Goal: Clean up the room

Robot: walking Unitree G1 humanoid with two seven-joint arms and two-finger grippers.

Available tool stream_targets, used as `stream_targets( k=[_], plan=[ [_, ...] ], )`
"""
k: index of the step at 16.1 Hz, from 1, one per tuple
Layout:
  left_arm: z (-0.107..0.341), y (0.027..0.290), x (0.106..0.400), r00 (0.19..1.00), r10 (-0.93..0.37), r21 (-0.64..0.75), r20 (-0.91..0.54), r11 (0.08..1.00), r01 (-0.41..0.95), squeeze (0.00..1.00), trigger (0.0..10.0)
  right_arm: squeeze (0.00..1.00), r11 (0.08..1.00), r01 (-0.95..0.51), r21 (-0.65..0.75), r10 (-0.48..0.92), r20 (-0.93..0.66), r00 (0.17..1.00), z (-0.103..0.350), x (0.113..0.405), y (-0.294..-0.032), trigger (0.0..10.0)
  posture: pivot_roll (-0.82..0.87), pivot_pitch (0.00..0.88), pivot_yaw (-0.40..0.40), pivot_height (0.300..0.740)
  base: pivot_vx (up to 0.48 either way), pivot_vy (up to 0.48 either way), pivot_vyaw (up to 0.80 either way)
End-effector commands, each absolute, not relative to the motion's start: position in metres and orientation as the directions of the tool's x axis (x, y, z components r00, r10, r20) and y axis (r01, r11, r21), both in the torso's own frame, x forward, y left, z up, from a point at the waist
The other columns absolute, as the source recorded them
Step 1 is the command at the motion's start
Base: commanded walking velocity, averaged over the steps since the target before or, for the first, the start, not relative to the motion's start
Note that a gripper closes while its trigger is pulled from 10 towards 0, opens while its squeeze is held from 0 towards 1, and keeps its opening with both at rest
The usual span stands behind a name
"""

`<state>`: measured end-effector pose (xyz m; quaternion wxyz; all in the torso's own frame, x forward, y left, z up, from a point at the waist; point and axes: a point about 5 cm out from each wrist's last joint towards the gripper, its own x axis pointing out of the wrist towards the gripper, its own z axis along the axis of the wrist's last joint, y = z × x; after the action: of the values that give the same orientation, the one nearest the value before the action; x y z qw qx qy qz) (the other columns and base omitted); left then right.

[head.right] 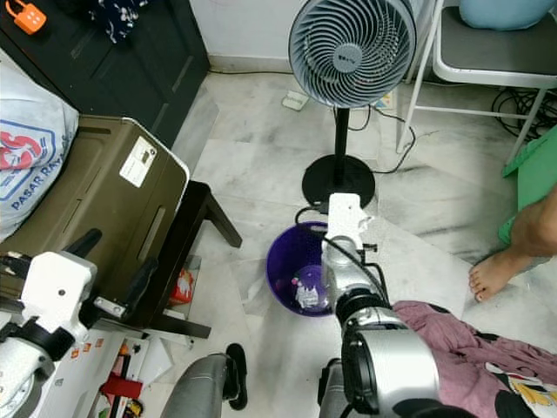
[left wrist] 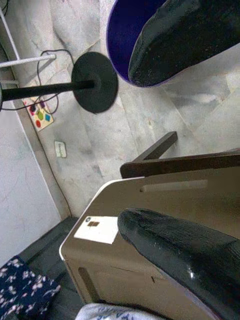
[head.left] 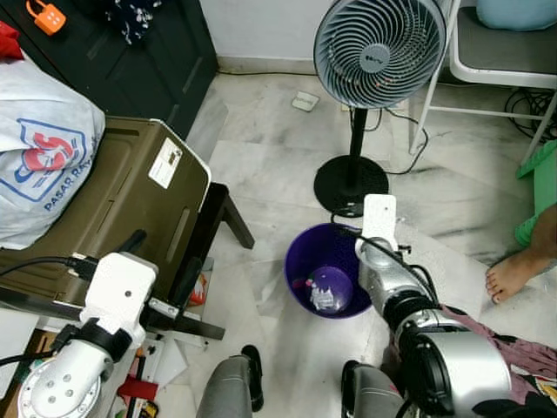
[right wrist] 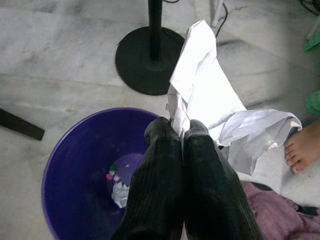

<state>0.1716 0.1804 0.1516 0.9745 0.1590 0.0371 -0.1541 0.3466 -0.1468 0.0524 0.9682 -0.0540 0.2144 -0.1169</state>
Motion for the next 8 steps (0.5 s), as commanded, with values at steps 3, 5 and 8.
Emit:
stream_targets(
  k=[3, 5, 8],
  plan=[
    [0.148, 0.184, 0.169, 0.956, -0.259, 0.301, -0.141, 0.909, 0.29, 0.0, 10.0, 1.0, 0.98, 0.156, -0.127, -0.196, -0.424, 0.884, 0.049, 0.345, -0.13, 10.0, 0.23, 0.251, 0.151, 0.74, 0.0, 0.0, 0.0],
    [0.147, 0.187, 0.165, 0.957, -0.25, 0.303, -0.147, 0.91, 0.284, 0.0, 10.0, 1.0, 0.981, 0.15, -0.122, -0.188, -0.419, 0.888, 0.05, 0.345, -0.128, 10.0, 0.23, 0.251, 0.151, 0.74, 0.0, 0.0, 0.0],
    [0.144, 0.191, 0.165, 0.958, -0.242, 0.306, -0.154, 0.91, 0.279, 0.0, 10.0, 1.0, 0.985, 0.139, -0.101, -0.168, -0.402, 0.9, 0.052, 0.346, -0.123, 10.0, 0.23, 0.25, 0.153, 0.74, 0.0, 0.0, 0.0]
  ],
)
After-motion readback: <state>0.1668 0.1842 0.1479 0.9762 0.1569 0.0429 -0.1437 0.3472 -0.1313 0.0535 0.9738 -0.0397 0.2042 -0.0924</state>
